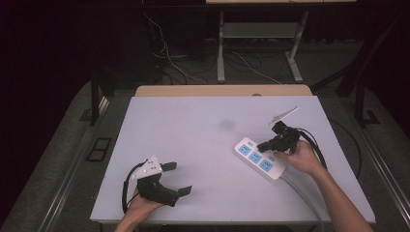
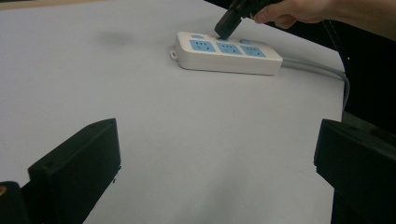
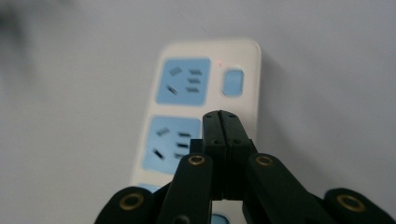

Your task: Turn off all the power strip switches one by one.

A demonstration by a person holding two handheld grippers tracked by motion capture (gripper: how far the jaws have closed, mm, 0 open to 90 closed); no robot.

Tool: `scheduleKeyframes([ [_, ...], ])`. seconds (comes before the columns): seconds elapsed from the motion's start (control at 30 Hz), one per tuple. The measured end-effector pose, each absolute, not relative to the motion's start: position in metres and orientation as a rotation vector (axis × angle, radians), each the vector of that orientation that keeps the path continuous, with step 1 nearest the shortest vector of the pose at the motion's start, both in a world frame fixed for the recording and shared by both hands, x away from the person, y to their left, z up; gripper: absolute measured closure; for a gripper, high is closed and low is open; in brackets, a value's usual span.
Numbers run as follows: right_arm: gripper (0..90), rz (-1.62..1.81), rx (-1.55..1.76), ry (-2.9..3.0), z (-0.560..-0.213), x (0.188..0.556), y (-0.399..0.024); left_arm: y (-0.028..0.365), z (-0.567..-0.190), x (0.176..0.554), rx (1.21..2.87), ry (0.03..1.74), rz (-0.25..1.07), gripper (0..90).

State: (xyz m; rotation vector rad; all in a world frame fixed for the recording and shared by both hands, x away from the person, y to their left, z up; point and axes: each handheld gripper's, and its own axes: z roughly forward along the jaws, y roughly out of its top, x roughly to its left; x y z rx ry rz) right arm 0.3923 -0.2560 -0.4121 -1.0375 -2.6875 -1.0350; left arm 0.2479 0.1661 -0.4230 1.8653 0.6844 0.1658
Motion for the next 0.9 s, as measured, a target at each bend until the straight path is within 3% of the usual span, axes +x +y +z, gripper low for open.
scheduleKeyframes([
  [0.9, 90.0, -1.005, -0.988, -2.736, -0.376, 0.404, -0.238, 0.166, -0.423, 0.248, 1.860, 0.688, 0.164, 0.0],
])
